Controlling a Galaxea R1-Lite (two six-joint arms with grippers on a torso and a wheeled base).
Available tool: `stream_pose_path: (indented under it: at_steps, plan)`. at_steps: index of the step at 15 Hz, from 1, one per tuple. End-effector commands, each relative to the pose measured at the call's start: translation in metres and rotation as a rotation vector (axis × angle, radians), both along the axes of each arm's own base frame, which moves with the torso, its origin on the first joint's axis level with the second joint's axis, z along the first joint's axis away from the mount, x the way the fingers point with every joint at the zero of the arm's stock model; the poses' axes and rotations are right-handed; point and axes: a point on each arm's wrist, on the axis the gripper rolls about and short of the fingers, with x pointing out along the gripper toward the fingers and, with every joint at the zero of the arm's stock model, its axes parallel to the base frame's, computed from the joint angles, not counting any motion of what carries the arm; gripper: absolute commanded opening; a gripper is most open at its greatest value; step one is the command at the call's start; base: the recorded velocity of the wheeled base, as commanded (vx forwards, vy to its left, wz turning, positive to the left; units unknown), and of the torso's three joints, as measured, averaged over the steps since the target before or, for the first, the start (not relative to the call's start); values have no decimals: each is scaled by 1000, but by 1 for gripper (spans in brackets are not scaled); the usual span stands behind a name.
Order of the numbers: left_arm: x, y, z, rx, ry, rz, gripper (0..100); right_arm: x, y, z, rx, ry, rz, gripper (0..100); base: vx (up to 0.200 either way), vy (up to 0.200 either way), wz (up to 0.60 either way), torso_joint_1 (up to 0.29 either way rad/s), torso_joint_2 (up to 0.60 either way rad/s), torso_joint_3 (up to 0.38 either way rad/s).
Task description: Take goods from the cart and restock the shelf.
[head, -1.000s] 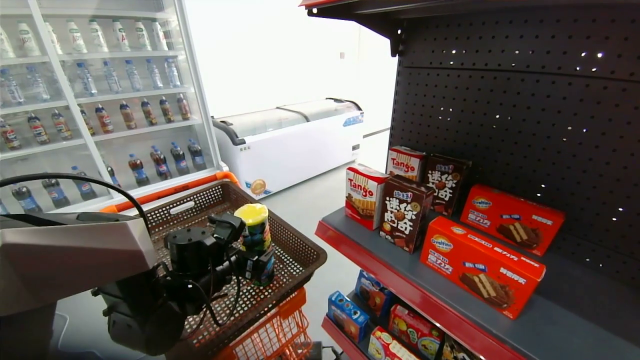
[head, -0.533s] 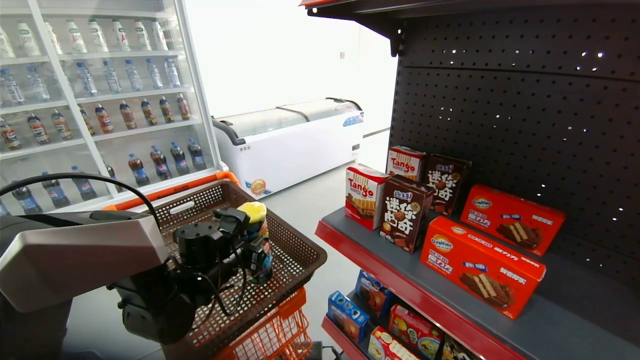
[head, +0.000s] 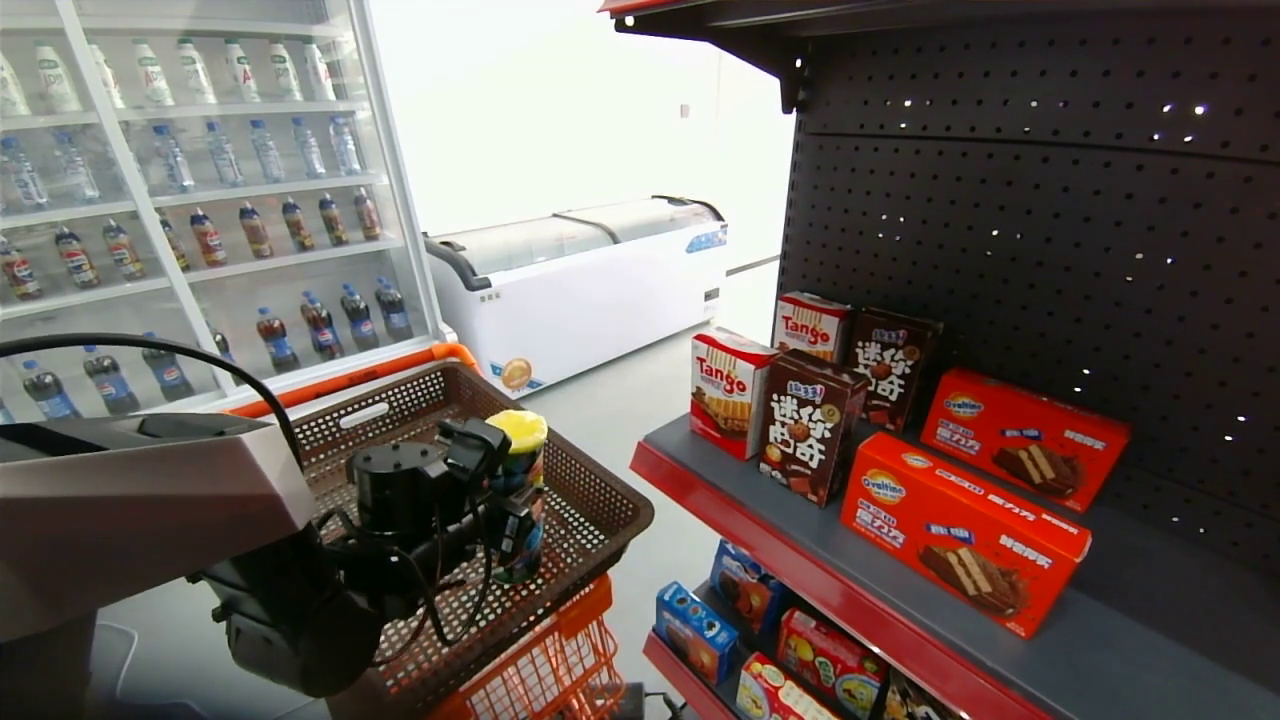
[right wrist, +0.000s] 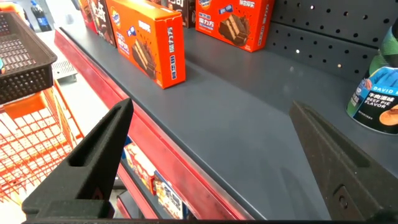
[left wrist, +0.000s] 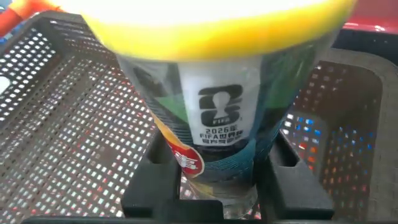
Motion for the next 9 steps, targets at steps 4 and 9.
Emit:
stream_pose_path:
  at_steps: [4,9]
  plan:
    - [-1,5,16,36,-13,163,0,0,0,0,0,0,0,100,0,0,0,0,0,0]
    - [-6,-3,55,-79,-113,38,0,0,0,0,0,0,0,100,0,0,0,0,0,0]
